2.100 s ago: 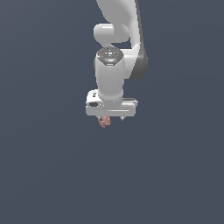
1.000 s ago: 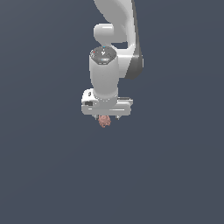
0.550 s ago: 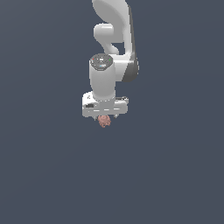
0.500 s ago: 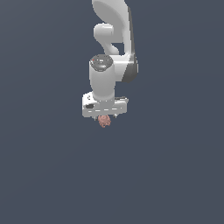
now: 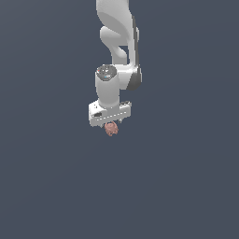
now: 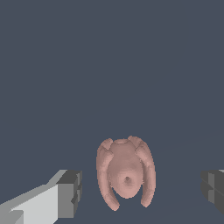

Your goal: Pick up the object and move it to a goal position.

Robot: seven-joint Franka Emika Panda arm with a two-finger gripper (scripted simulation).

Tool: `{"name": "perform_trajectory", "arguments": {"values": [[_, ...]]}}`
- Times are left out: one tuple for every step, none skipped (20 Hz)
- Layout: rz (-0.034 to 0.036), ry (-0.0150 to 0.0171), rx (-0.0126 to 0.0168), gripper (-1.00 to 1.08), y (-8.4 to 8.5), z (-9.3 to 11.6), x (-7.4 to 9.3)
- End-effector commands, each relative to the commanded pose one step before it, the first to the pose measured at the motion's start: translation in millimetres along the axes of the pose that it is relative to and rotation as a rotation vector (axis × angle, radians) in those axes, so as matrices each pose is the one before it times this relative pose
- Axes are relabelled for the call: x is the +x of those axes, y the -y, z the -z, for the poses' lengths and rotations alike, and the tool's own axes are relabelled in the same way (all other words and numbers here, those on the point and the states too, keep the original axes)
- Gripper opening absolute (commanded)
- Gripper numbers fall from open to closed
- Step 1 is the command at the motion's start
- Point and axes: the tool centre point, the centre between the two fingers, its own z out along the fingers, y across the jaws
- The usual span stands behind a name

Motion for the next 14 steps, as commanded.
{"name": "perform_trajectory", "arguments": {"values": [[0.04166,-0.0009,0.00013,1.0,1.36,-6.72,-7.7],[0.01301,-0.00008,0.00015,1.0,0.56,-2.16,-2.53],[0.01178,-0.00008,0.00015,1.0,0.55,-1.94,-2.29],[0.01056,-0.00008,0.00014,1.0,0.54,-1.72,-2.04],[0.00931,-0.00008,0.00013,1.0,0.5,-1.51,-1.81],[0.00805,-0.00007,0.00011,1.0,0.45,-1.3,-1.57],[0.00683,-0.00006,0.0001,1.0,0.41,-1.09,-1.32],[0.00561,-0.00005,0.00008,1.0,0.35,-0.89,-1.08],[0.00431,-0.00004,0.00006,1.0,0.26,-0.69,-0.85],[0.00309,-0.00003,0.00005,1.0,0.19,-0.49,-0.61],[0.00195,-0.00002,0.00003,1.0,0.16,-0.29,-0.34],[0.00069,-0.00001,0.00001,1.0,0.07,-0.1,-0.1],[-0.00428,0.0005,0.0002,1.0,-0.29,0.42,0.52],[0.0,0.0,0.0,1.0,0.0,-0.3,-0.02]]}}
